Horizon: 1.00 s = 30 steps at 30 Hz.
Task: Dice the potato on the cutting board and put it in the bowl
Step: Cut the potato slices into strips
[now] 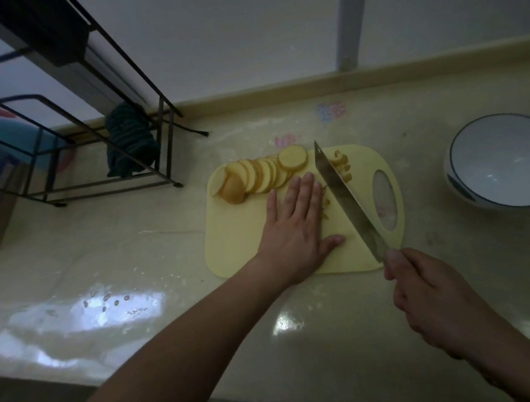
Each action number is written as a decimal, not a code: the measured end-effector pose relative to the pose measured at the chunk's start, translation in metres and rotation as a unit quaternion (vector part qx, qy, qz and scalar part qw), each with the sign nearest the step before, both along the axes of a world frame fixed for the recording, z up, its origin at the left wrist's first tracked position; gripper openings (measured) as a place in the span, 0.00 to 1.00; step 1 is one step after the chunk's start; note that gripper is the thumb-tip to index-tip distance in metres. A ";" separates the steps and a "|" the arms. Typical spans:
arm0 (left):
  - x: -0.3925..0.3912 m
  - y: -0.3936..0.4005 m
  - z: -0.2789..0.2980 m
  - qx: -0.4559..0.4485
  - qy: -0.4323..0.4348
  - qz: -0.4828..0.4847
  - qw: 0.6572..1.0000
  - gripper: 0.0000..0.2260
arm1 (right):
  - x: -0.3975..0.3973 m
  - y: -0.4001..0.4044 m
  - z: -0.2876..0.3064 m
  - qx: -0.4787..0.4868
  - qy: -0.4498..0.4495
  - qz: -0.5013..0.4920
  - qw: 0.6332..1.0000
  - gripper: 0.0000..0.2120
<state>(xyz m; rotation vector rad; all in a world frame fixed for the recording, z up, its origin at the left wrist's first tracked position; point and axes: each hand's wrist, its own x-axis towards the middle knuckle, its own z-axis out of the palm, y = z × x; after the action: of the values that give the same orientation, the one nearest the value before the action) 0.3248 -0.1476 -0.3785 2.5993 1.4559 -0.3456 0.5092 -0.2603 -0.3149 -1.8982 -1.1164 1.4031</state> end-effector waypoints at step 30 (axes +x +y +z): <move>-0.019 0.034 0.018 -0.004 -0.223 -0.046 0.974 0.21 | -0.021 -0.007 -0.002 0.010 -0.010 -0.003 1.000 0.29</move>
<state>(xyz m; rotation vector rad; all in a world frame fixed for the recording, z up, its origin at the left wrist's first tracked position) 0.3057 -0.1138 -0.3609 2.5190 1.1766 0.2139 0.4883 -0.2678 -0.3168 -1.9033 -1.1281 1.3677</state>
